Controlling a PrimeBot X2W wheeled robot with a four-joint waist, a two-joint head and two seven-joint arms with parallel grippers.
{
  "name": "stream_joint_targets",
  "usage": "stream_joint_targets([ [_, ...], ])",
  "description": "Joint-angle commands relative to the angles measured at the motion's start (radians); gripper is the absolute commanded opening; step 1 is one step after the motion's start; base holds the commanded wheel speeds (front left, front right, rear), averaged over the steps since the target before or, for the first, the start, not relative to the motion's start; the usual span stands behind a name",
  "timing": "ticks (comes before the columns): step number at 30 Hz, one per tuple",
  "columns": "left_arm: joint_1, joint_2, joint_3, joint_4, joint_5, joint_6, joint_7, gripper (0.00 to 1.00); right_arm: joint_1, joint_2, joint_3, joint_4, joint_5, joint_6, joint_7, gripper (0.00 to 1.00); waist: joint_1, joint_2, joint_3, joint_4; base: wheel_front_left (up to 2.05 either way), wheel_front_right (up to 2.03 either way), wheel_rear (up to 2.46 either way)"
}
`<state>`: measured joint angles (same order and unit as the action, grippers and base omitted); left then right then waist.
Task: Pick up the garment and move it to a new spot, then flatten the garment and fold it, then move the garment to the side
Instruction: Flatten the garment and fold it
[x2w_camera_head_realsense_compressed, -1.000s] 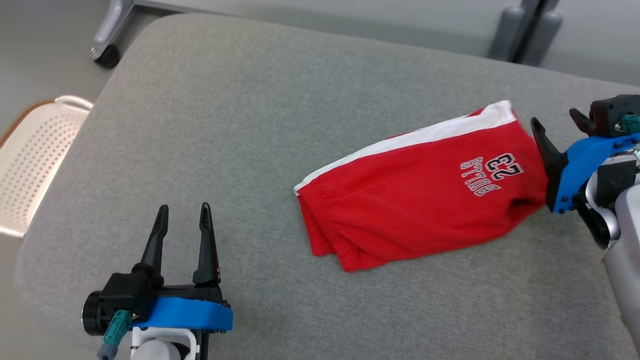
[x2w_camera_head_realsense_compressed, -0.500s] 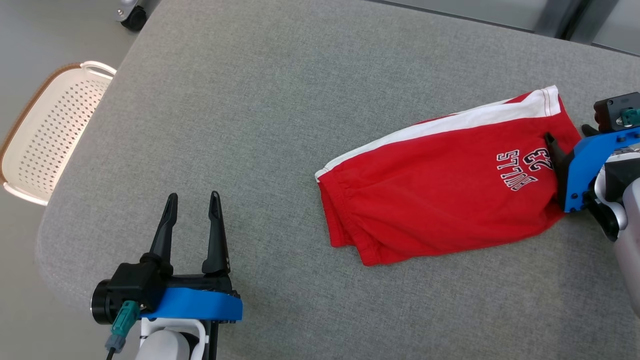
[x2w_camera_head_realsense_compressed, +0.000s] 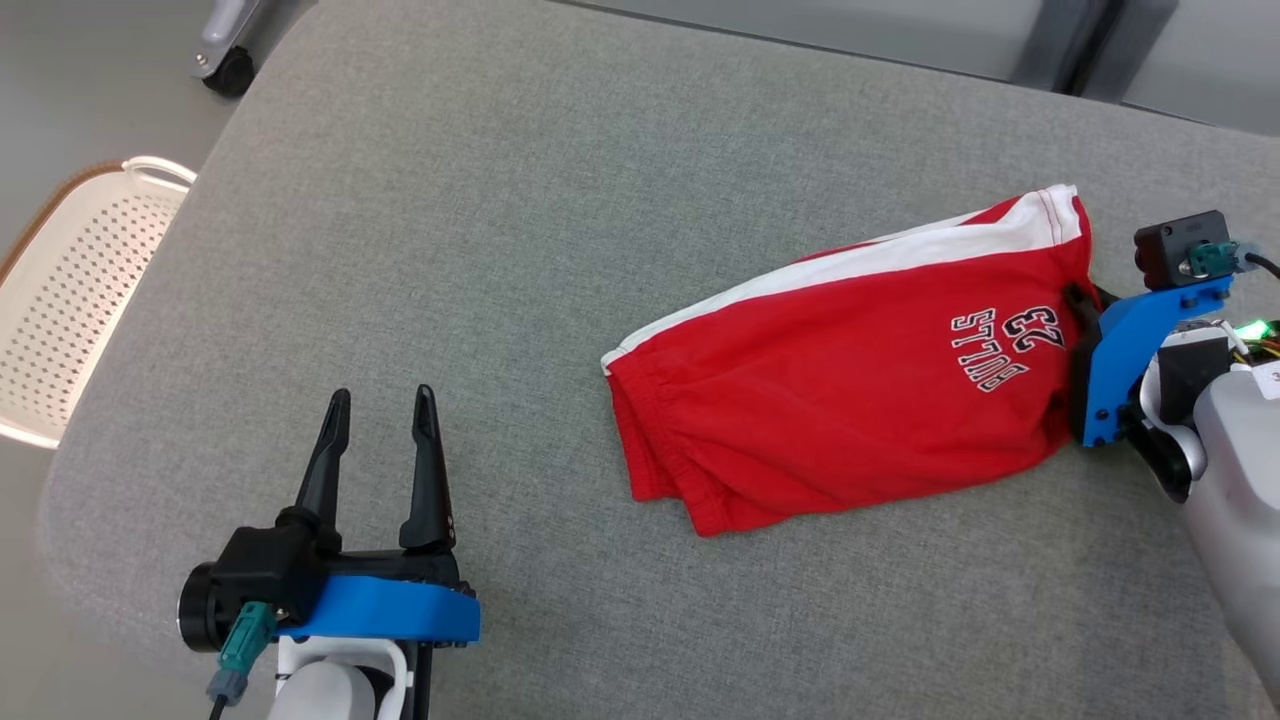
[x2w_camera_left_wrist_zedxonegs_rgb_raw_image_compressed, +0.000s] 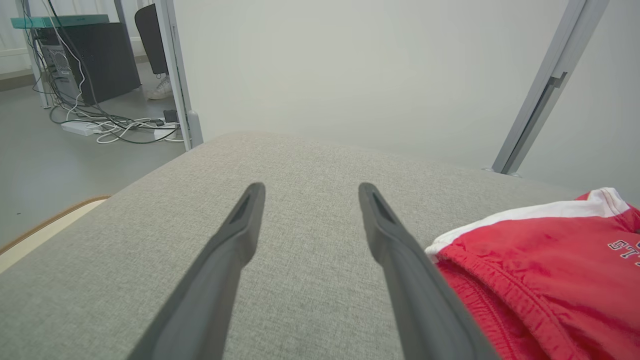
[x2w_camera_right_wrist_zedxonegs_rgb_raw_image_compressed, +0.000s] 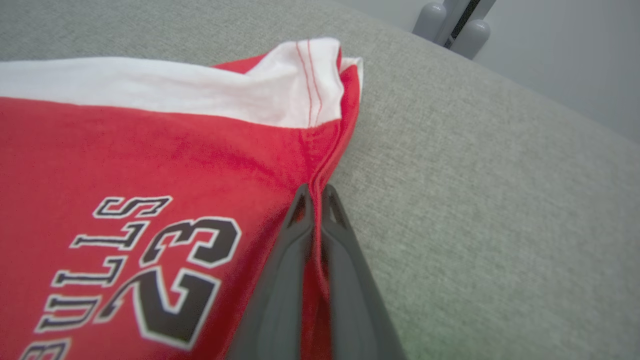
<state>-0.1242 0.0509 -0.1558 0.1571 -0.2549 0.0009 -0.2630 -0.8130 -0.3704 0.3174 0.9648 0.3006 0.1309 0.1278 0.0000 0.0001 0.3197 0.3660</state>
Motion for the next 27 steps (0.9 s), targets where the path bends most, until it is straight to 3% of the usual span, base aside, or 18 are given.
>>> stream_joint_targets([
  [1,0.007,0.0,0.006,0.002,0.004,0.002,-0.002,1.0,0.021,-0.001,0.005,0.009,0.022,0.0,-0.016,0.0,0.0,-0.0001,-0.019,-0.018,0.0,0.0,0.0],
  [13,0.065,-0.001,0.063,0.016,0.048,-0.029,-0.002,1.0,0.181,-0.003,0.057,-0.065,0.176,0.0,-0.122,0.0,0.0,-0.0001,-0.138,-0.163,0.0,0.0,0.0],
  [20,0.097,0.0,0.087,0.017,0.064,-0.049,-0.002,1.0,0.326,-0.045,0.035,-0.143,0.263,0.0,-0.149,0.0,0.0,-0.0001,-0.187,-0.242,0.0,0.0,0.0],
  [27,0.1,0.0,0.08,0.019,0.067,-0.051,-0.002,1.0,0.414,-0.113,-0.03,-0.196,0.301,0.0,-0.123,0.0,0.0,-0.0001,-0.2,-0.272,0.0,0.0,0.0],
])
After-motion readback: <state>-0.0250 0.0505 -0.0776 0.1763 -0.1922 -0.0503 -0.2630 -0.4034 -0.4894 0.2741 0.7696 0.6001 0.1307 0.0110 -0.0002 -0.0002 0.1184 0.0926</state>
